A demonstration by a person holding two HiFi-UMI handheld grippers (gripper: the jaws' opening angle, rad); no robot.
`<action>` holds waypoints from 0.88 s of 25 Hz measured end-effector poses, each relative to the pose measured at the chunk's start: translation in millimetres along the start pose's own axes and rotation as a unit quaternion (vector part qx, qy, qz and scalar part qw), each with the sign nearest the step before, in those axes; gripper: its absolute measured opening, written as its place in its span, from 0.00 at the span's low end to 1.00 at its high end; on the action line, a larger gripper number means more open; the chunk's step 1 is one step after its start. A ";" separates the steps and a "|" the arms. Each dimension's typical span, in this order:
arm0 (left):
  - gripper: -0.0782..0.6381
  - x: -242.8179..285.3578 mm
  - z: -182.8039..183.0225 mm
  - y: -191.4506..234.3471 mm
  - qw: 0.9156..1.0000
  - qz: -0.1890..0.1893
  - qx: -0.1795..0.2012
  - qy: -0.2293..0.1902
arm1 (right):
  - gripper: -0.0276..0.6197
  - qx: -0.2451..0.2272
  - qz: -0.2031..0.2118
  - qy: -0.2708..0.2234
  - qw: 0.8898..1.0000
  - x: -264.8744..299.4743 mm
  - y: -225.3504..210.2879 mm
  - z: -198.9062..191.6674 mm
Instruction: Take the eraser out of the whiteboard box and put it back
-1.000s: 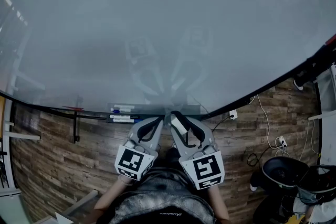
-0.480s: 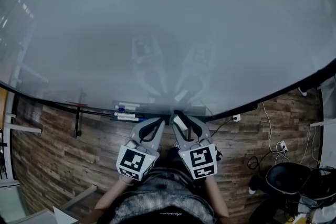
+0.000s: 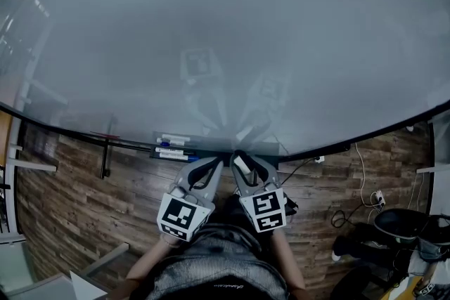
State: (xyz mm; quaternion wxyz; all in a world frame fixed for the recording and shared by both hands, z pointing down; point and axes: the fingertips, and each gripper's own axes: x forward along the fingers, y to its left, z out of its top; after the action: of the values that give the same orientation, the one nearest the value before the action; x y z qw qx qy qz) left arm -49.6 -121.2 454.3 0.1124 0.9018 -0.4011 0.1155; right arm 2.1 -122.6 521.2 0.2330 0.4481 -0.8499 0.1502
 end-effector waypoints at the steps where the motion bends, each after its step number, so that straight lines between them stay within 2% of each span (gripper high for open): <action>1: 0.12 1.1 0.4 0.3 1.000 0.000 0.000 0.000 | 0.29 0.001 0.000 0.002 1.000 2.3 -0.9 -2.6; 11: 0.12 6.8 5.5 0.0 1.000 -0.008 0.003 0.001 | 0.30 0.010 -0.003 -0.002 1.000 9.1 -2.0 -5.7; 22: 0.12 10.2 7.1 -4.5 1.000 -0.026 0.008 0.000 | 0.31 0.000 -0.004 -0.003 1.000 7.5 2.2 -4.5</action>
State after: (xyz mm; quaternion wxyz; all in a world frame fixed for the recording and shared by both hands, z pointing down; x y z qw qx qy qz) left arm -38.8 -127.5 450.1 0.1086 0.9128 -0.3763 0.1157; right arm -2.2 -124.5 528.9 0.2311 0.4519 -0.8488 0.1477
